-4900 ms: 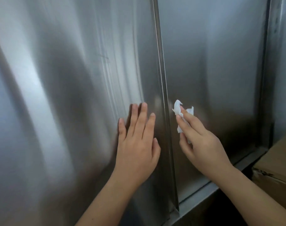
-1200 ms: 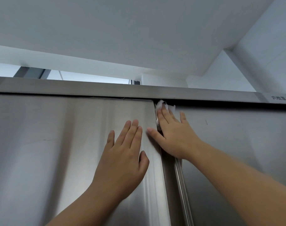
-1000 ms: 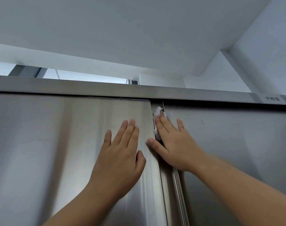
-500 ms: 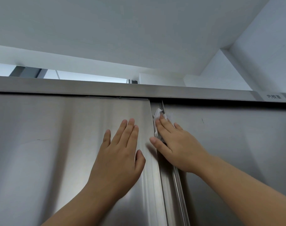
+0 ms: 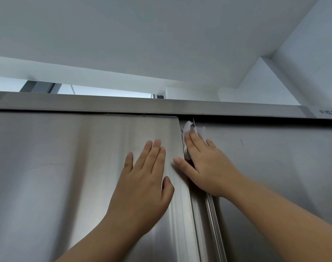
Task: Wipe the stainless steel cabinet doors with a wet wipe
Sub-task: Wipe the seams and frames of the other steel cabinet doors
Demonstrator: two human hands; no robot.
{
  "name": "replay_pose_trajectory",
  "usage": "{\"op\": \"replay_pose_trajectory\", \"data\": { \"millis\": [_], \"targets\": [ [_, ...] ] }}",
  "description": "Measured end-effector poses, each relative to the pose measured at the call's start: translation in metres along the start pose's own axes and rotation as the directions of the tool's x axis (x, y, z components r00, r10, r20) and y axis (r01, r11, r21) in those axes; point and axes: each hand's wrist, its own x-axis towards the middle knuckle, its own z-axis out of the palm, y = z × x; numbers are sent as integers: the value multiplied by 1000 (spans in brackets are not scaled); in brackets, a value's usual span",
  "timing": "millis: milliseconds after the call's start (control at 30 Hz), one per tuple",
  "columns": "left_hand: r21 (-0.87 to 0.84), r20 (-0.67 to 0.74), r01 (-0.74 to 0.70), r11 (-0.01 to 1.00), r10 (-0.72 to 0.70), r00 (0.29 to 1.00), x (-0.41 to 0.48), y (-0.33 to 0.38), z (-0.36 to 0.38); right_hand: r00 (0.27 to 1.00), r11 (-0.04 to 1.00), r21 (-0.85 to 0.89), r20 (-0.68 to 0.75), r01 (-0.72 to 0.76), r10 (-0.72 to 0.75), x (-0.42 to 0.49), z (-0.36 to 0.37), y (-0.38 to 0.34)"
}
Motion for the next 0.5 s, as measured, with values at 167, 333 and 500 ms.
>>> {"op": "replay_pose_trajectory", "data": {
  "millis": [167,333,500],
  "targets": [
    [10,-2,-1,1000,1,1000,1,0,0,999,998,53,27,-20,19,12,-10,2],
    [10,-13,-2,1000,2,1000,1,1,0,998,996,66,25,-65,63,22,-12,0],
    [12,-15,-15,1000,15,1000,1,1,0,998,997,52,8,-55,55,8,-7,-3]
  ]
}}
